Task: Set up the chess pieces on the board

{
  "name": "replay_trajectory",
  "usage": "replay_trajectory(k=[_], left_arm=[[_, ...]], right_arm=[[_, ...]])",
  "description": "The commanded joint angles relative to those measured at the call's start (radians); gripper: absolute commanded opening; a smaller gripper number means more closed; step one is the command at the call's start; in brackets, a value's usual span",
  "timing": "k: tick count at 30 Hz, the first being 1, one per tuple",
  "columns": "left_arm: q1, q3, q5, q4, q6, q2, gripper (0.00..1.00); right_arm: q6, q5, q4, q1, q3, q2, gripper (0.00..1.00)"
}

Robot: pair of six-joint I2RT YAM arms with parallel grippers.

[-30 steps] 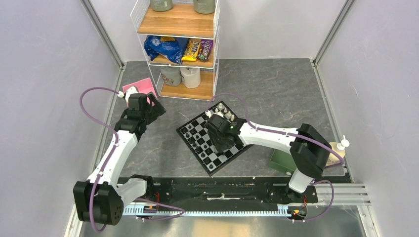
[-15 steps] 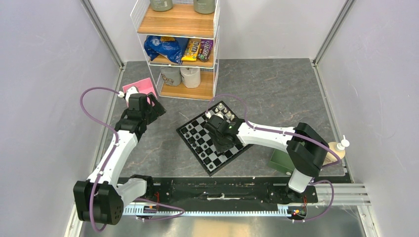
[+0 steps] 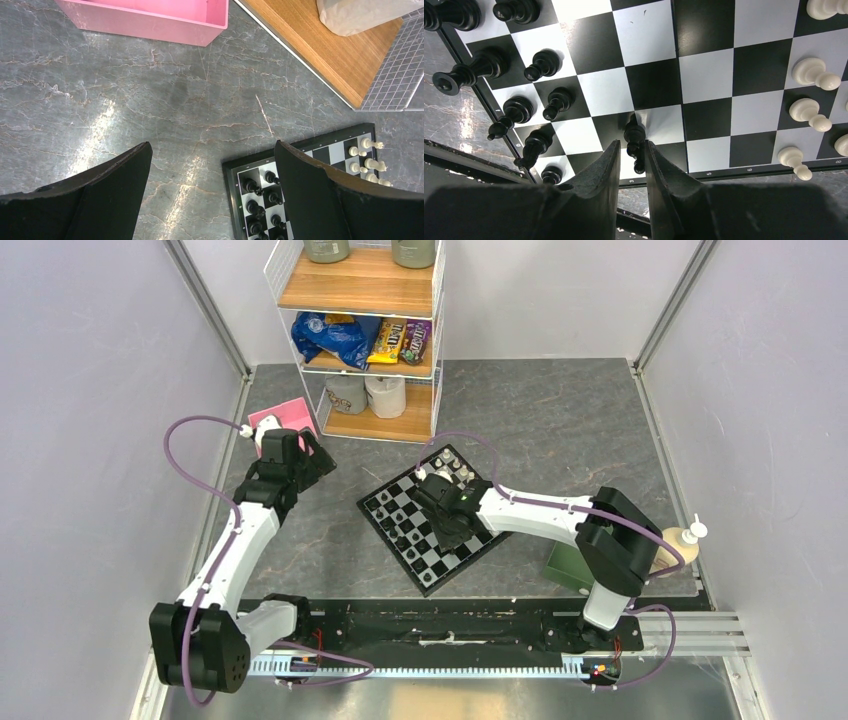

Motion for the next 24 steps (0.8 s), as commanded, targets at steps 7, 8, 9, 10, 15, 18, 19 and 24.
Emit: replay_trajectory(k=[7, 8, 9, 10, 15, 18, 19, 24], left_arm=[[0.008, 0.011, -0.005, 0.036, 0.026, 0.013, 1.0], [0.008, 0.011, -0.004, 0.038, 0.026, 0.011, 1.0], [0.008, 0.012, -0.003, 0.039, 0.026, 0.014, 1.0], [0.008, 0.012, -0.003, 0.041, 0.026, 0.014, 1.0], [0.008, 0.021, 0.004, 0.041, 0.027, 0.024, 1.0], [0.008, 0.024, 0.007, 0.041, 0.028, 0.03, 1.0], [0.007, 0.024, 0.007, 0.041, 0.027, 0.031, 1.0], [0.008, 0.027, 0.011, 0.041, 0.029, 0.033, 1.0]], right_arm=[[-0.013, 0.025, 0.019, 0.004, 0.044, 0.008, 0.28], [-0.013, 0.025, 0.021, 0.004, 0.045, 0.009, 0.27], [-0.014, 0.027, 0.021, 0.004, 0.044, 0.011, 0.26], [-0.014, 0.026, 0.024, 0.004, 0.044, 0.01, 0.26], [-0.018, 0.021, 0.025, 0.004, 0.045, 0.007, 0.17], [-0.021, 0.016, 0.026, 0.004, 0.045, -0.001, 0.09], [-0.025, 0.011, 0.027, 0.004, 0.047, -0.002, 0.07], [-0.035, -0.041, 0.045, 0.004, 0.048, -0.001, 0.0]])
